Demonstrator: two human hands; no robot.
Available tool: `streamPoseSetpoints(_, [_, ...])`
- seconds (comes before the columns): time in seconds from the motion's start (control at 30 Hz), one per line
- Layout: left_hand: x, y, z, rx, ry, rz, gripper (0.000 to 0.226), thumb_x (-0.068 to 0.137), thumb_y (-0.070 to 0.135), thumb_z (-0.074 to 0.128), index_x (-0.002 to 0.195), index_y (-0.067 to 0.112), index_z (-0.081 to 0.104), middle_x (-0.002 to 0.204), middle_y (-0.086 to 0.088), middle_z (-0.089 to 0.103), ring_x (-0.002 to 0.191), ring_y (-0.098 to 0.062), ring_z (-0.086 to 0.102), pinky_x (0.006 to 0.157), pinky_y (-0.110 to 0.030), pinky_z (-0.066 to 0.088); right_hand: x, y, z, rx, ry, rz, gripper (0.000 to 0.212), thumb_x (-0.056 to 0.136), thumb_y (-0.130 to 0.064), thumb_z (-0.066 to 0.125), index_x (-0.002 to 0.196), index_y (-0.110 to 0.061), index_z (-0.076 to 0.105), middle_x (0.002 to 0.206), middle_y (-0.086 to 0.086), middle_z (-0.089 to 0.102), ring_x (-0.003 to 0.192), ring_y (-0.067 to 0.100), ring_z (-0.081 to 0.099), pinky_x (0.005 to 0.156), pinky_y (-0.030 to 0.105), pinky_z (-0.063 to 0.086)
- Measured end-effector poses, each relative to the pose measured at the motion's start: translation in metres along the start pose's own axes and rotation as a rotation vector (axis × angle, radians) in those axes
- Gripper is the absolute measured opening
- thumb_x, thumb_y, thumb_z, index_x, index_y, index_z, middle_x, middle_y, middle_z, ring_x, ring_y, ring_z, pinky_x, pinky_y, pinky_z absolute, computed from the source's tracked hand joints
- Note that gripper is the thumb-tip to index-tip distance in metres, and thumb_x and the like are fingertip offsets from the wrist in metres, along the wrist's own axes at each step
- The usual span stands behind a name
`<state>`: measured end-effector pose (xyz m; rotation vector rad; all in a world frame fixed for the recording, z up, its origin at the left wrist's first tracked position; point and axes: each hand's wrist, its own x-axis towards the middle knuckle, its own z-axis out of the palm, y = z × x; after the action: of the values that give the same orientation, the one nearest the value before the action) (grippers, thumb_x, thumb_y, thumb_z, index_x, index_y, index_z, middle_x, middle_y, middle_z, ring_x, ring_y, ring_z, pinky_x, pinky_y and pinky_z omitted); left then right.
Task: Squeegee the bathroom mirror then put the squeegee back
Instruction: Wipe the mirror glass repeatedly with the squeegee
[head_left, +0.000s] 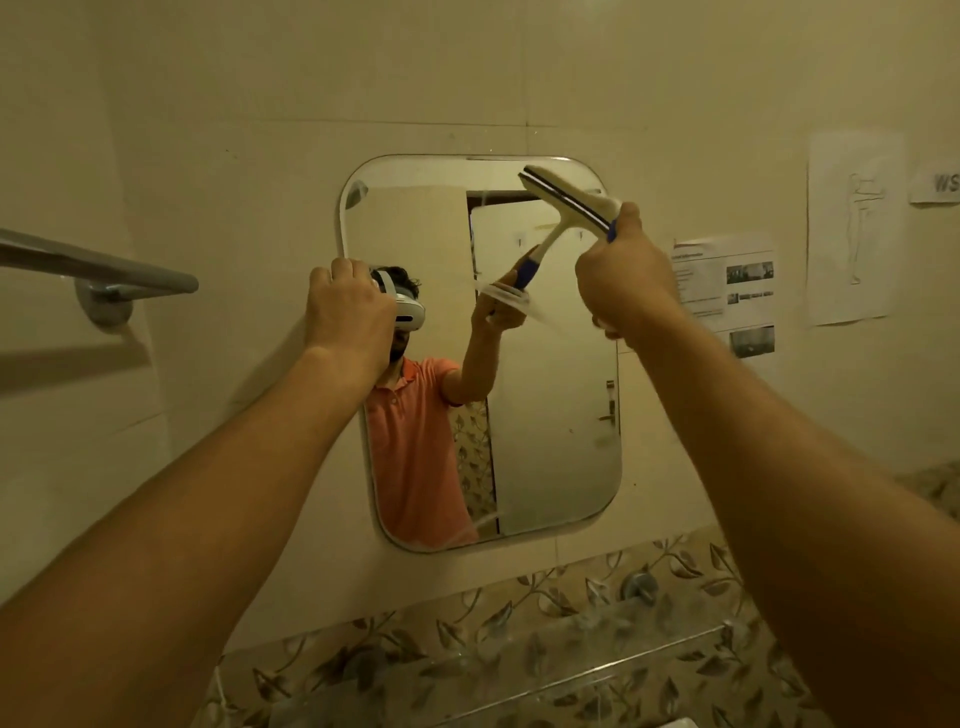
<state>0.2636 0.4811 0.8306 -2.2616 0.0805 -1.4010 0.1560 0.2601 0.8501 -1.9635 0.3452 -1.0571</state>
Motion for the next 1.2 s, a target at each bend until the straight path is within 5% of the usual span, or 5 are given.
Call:
streamPoseSetpoints(0.13, [0.0,-0.001,0.001,-0.009,0.011,-0.008,0.048,0.089,0.046,0.064,0.126,0.014,0.061,0.122,-0.01,0.057,0.11,-0.026,0.051,0.089,-0.037,0.043,-0.046,0.025,0.021,-0.022,-0.016,-0.019,0.064,0.106,-0.028,0.035,0.16,-0.036,0.001,0.084,0.006,0.058,0.066,0.018,0.058,0.064,0.044,0.06])
streamPoseSetpoints(0.43, [-0.004,-0.001,0.002,-0.071,0.015,-0.038,0.052,0.09,0.043,0.064,0.132,0.014,0.059,0.128,-0.01,0.052,0.113,-0.026,0.049,0.091,-0.037,0.044,-0.092,0.066,0.038,-0.128,-0.054,-0.062,0.064,0.108,-0.032,0.032,0.16,-0.037,-0.004,0.067,0.005,0.054,0.056,0.016,0.052,0.049,0.035,0.046])
streamPoseSetpoints(0.77, [-0.026,0.01,0.009,-0.166,0.029,-0.089,0.051,0.087,0.033,0.069,0.133,0.016,0.056,0.127,-0.008,0.055,0.114,-0.026,0.047,0.089,-0.039,0.044,-0.039,-0.047,0.021,-0.372,-0.07,-0.55,0.072,0.106,-0.026,0.042,0.16,-0.036,-0.004,0.07,0.005,0.054,0.059,0.02,0.056,0.049,0.033,0.044])
streamPoseSetpoints(1.2, [-0.03,0.019,0.023,-0.237,0.038,-0.134,0.034,0.092,0.021,0.062,0.125,0.015,0.06,0.123,-0.008,0.058,0.113,-0.025,0.049,0.091,-0.038,0.042,-0.026,-0.046,0.062,-0.486,-0.085,-0.576,0.089,0.1,-0.013,0.049,0.157,-0.037,-0.015,0.08,0.012,0.06,0.064,0.025,0.061,0.055,0.039,0.055])
